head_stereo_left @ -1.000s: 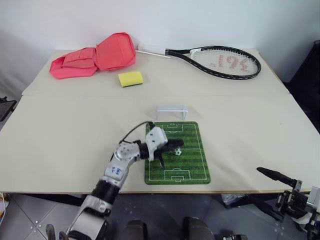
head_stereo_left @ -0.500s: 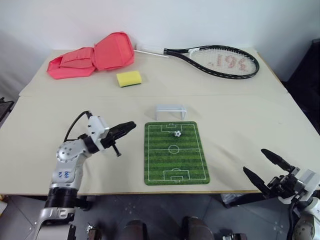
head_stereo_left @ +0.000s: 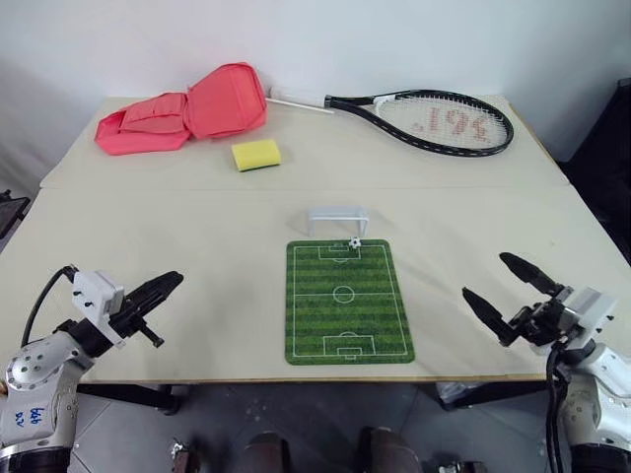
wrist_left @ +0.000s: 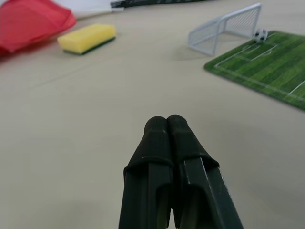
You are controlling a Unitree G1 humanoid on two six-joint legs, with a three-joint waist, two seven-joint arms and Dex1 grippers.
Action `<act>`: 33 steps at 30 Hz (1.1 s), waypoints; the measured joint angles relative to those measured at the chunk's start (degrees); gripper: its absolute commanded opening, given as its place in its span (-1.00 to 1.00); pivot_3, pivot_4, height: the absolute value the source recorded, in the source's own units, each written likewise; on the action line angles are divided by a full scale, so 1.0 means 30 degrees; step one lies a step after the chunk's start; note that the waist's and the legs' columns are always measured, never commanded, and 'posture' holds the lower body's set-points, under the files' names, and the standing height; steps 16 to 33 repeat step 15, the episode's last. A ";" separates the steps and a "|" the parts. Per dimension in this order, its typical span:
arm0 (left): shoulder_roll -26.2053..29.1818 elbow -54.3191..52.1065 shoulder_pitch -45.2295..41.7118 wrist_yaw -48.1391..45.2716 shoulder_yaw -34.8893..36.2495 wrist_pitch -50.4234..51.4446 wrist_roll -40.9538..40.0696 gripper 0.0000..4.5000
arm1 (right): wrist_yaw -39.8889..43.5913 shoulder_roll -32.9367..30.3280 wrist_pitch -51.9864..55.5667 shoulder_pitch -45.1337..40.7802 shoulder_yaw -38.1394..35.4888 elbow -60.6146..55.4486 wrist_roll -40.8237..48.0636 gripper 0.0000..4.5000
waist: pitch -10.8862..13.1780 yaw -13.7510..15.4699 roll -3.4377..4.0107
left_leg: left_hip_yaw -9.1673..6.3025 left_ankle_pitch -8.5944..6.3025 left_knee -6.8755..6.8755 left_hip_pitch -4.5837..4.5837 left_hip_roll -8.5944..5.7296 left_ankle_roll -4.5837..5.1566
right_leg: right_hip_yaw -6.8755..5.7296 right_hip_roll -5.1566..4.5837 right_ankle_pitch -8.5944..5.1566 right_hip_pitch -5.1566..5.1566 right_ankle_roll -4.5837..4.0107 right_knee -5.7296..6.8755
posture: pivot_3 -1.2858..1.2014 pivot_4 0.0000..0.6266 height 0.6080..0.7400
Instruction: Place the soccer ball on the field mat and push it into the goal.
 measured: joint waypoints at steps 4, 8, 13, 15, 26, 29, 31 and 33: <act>-0.0268 -0.0624 0.0131 0.0599 0.0000 0.0101 0.0012 -0.97 | -0.0259 -0.0001 0.0317 -0.0035 0.0333 -0.0199 -0.0015 1.00 | 0.0000 -0.0030 0.0000 | 0.0005 -0.0001 0.0000 0.0001 0.0000 0.0000 | 0.0001 0.0000 0.0000 0.0000 0.0000 -0.0002 | 0.03 -0.52 1.00; -0.0273 -0.0736 0.0294 0.0871 0.0000 0.0351 0.0011 -0.97 | -0.0651 -0.0022 0.0625 -0.0021 0.0499 -0.0798 -0.0076 1.00 | 0.0000 -0.0038 0.0000 | 0.0007 0.0000 -0.0001 0.0001 0.0000 0.0001 | 0.0002 0.0000 0.0000 -0.0001 -0.0001 -0.0004 | 0.03 -0.52 1.00; -0.0373 -0.0734 0.0211 0.1097 0.0000 0.0617 -0.0030 -0.97 | -0.1111 -0.0053 0.0977 0.0073 0.0540 -0.1479 -0.0219 1.00 | 0.0000 -0.0038 0.0000 | 0.0007 -0.0001 -0.0002 0.0002 0.0000 0.0001 | 0.0002 0.0000 0.0000 -0.0002 -0.0001 -0.0004 | 0.03 -0.52 1.00; -0.0455 -0.0734 0.0130 0.1233 0.0001 0.0654 -0.0060 -0.97 | -0.1284 -0.0053 0.1180 0.0080 0.0563 -0.1726 -0.0243 1.00 | 0.0000 -0.0023 0.0000 | 0.0007 -0.0001 -0.0002 0.0000 0.0000 0.0001 | 0.0001 0.0000 0.0000 -0.0001 -0.0001 -0.0004 | 0.03 -0.52 1.00; -0.0455 -0.0734 0.0130 0.1233 0.0001 0.0654 -0.0060 -0.97 | -0.1284 -0.0053 0.1180 0.0080 0.0563 -0.1726 -0.0243 1.00 | 0.0000 -0.0023 0.0000 | 0.0007 -0.0001 -0.0002 0.0000 0.0000 0.0001 | 0.0001 0.0000 0.0000 -0.0001 -0.0001 -0.0004 | 0.03 -0.52 1.00; -0.0455 -0.0734 0.0130 0.1233 0.0001 0.0654 -0.0060 -0.97 | -0.1284 -0.0053 0.1180 0.0080 0.0563 -0.1726 -0.0243 1.00 | 0.0000 -0.0023 0.0000 | 0.0007 -0.0001 -0.0002 0.0000 0.0000 0.0001 | 0.0001 0.0000 0.0000 -0.0001 -0.0001 -0.0004 | 0.03 -0.52 1.00; -0.0455 -0.0734 0.0130 0.1233 0.0001 0.0654 -0.0060 -0.97 | -0.1284 -0.0053 0.1180 0.0080 0.0563 -0.1726 -0.0243 1.00 | 0.0000 -0.0023 0.0000 | 0.0007 -0.0001 -0.0002 0.0000 0.0000 0.0001 | 0.0001 0.0000 0.0000 -0.0001 -0.0001 -0.0004 | 0.03 -0.52 1.00; -0.0455 -0.0734 0.0130 0.1233 0.0001 0.0654 -0.0060 -0.97 | -0.1284 -0.0053 0.1180 0.0080 0.0563 -0.1726 -0.0243 1.00 | 0.0000 -0.0023 0.0000 | 0.0007 -0.0001 -0.0002 0.0000 0.0000 0.0001 | 0.0001 0.0000 0.0000 -0.0001 -0.0001 -0.0004 | 0.03 -0.52 1.00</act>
